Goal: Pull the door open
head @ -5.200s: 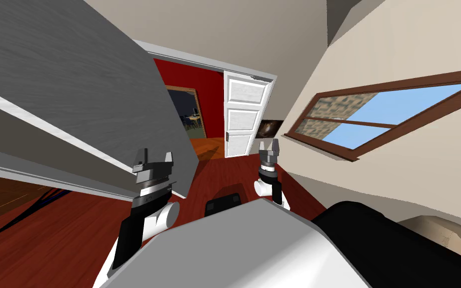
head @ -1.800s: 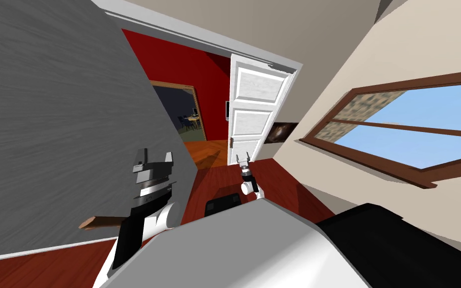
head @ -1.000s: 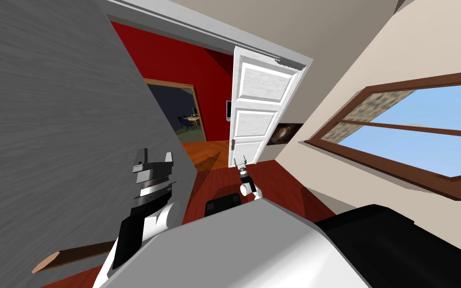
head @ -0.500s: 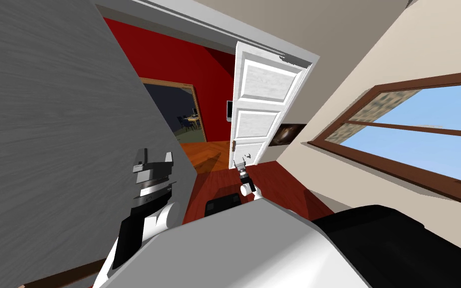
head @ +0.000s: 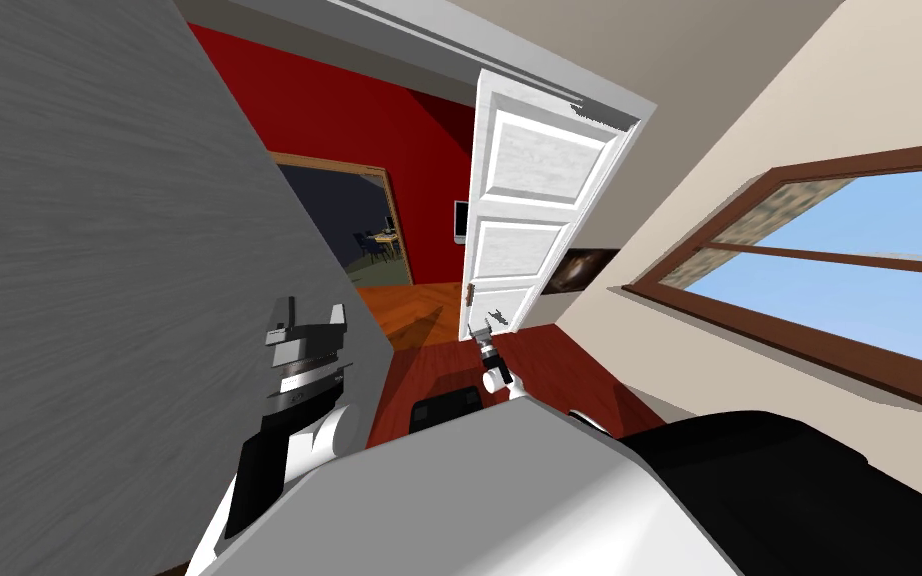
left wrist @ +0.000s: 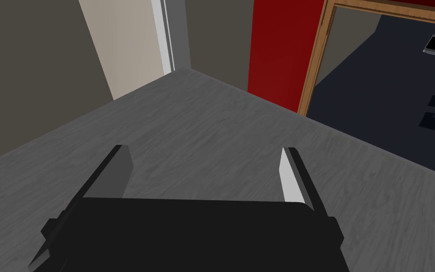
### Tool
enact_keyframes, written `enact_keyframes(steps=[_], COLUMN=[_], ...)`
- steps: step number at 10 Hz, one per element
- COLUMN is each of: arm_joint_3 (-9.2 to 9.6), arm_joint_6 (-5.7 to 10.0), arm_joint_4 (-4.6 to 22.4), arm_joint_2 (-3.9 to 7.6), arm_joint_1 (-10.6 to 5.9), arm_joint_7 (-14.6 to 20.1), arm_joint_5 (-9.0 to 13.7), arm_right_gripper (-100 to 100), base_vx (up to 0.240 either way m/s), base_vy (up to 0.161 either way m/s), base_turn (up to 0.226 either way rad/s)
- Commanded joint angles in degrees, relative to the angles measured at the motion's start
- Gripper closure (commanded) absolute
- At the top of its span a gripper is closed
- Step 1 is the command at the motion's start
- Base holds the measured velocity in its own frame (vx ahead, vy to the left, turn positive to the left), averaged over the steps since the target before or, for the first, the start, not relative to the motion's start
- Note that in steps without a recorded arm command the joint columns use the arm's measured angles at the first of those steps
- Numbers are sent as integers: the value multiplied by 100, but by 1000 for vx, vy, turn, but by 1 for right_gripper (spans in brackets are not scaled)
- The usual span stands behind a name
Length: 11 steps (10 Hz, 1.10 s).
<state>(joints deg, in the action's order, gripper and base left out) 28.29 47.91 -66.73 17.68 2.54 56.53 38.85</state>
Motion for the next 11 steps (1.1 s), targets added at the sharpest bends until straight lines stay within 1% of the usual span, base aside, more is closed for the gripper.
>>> enact_keyframes(steps=[1,7,11], arm_joint_3=[83,400,582], arm_joint_6=[18,160,241], arm_joint_4=[171,925,1360], arm_joint_2=[63,240,341], arm_joint_1=[-68,-365,-535], arm_joint_7=[226,973,1403], arm_joint_5=[119,490,704], arm_right_gripper=[-100,-100,-100], base_vx=[101,97,94], base_vy=[15,15,16], base_turn=[0,0,0])
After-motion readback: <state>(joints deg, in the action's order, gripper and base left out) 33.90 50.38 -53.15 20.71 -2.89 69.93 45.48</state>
